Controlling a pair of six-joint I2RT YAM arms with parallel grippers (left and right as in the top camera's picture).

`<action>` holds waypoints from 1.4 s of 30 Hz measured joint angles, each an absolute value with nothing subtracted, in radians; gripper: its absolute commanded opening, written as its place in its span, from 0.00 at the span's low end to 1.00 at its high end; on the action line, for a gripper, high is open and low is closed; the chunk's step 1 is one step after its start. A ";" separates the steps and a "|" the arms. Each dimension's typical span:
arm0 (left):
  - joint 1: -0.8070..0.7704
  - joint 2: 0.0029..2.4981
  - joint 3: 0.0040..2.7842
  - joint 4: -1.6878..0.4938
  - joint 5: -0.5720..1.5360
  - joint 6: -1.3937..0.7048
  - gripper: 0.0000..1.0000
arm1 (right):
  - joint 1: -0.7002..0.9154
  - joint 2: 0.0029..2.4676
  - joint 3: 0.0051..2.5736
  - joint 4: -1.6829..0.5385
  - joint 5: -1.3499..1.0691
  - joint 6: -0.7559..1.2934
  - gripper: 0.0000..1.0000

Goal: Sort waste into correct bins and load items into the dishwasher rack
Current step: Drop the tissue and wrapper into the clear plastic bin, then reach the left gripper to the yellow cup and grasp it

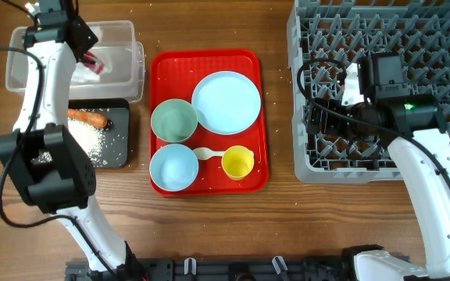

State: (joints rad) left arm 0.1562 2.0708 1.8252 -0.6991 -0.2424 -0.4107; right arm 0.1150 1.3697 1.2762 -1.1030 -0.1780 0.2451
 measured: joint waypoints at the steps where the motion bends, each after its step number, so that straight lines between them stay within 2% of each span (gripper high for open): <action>1: 0.157 2.073 1.825 -0.699 -0.242 -0.406 0.66 | 0.115 1.370 1.276 -1.103 -0.178 0.245 1.00; 3: 0.157 2.073 1.826 -0.698 -0.243 -0.411 0.70 | 0.115 1.370 1.276 -1.103 -0.178 0.245 1.00; 8: 0.157 2.074 1.826 -0.704 -0.243 -0.408 0.71 | 0.115 1.370 1.276 -1.103 -0.178 0.245 1.00; 12: 0.157 2.070 1.826 -0.711 -0.242 -0.407 1.00 | 0.115 1.370 1.276 -1.103 -0.178 0.245 1.00; 16: 0.157 2.017 1.825 -0.718 -0.243 -0.402 1.00 | 0.115 1.370 1.276 -1.103 -0.178 0.245 1.00; 22: 0.157 1.793 1.829 -0.798 -0.233 -0.397 1.00 | 0.115 1.370 1.276 -1.102 -0.178 0.245 1.00; 25: 0.157 1.790 1.829 -0.835 -0.098 -0.331 1.00 | 0.115 1.370 1.276 -1.101 -0.178 0.245 1.00; 27: 0.151 1.789 1.829 -0.899 0.090 -0.276 1.00 | 0.115 1.370 1.276 -1.100 -0.178 0.245 1.00; 30: 0.120 1.790 1.829 -0.966 0.253 -0.246 1.00 | 0.115 1.370 1.276 -1.099 -0.178 0.245 1.00; 34: -0.016 1.790 1.829 -1.071 0.328 -0.153 1.00 | 0.115 1.370 1.276 -1.095 -0.178 0.245 1.00; 39: -0.214 1.790 1.829 -1.176 0.252 -0.099 0.99 | 0.115 1.370 1.276 -1.095 -0.178 0.245 1.00; 42: -0.271 1.794 1.829 -1.233 0.232 -0.090 0.99 | 0.115 1.370 1.276 -1.096 -0.178 0.245 1.00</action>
